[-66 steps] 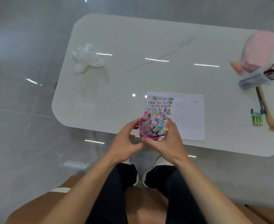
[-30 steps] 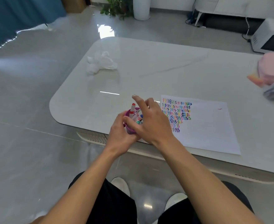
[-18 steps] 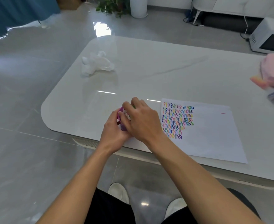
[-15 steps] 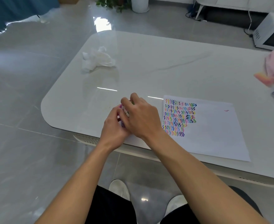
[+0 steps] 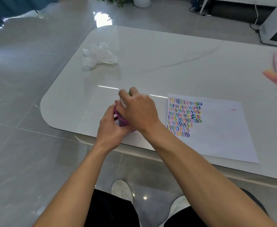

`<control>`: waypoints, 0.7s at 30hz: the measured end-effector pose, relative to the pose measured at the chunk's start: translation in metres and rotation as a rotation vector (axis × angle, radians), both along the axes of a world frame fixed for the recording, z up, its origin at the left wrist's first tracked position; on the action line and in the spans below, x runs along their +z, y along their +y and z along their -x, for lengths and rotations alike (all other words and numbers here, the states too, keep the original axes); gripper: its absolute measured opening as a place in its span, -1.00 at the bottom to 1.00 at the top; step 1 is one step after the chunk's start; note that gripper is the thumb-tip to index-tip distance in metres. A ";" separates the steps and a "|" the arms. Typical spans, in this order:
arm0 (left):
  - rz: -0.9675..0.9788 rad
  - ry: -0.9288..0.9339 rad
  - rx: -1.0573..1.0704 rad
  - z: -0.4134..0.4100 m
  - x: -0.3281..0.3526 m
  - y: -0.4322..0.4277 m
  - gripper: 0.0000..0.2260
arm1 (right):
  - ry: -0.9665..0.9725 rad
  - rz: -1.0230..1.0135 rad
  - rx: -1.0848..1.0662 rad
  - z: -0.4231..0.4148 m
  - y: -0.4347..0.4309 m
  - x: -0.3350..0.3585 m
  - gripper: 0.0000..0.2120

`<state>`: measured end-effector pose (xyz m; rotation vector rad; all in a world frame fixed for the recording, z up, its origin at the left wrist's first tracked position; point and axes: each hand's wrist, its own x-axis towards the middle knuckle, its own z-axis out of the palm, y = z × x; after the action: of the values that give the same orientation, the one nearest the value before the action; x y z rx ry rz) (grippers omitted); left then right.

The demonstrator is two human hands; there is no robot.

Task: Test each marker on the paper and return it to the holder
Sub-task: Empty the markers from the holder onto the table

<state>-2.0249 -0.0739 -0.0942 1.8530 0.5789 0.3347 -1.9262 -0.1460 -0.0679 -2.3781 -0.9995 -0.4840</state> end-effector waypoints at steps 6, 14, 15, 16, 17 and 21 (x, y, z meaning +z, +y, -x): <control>-0.021 -0.039 0.014 -0.001 0.003 0.004 -0.32 | 0.150 -0.104 0.134 -0.016 -0.002 0.010 -0.73; -0.017 -0.045 0.033 -0.003 -0.002 0.008 -0.27 | 0.224 -0.333 0.015 -0.029 -0.022 0.043 -0.80; -0.009 -0.052 0.039 -0.004 -0.002 0.010 -0.27 | 0.250 -0.377 -0.012 -0.032 -0.027 0.048 -0.81; -0.008 -0.059 0.045 -0.004 -0.002 0.011 -0.27 | 0.292 -0.437 -0.042 -0.037 -0.033 0.052 -0.82; -0.007 -0.064 0.051 -0.004 -0.002 0.012 -0.28 | 0.355 -0.508 -0.075 -0.041 -0.039 0.053 -0.83; -0.026 -0.050 0.067 -0.005 -0.005 0.016 -0.30 | 0.612 -0.704 -0.245 -0.061 -0.072 0.034 -0.79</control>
<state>-2.0199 -0.0582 -0.0997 1.8481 0.6062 0.4337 -1.8656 -0.2177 -0.0340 -1.8132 -0.2018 -0.1268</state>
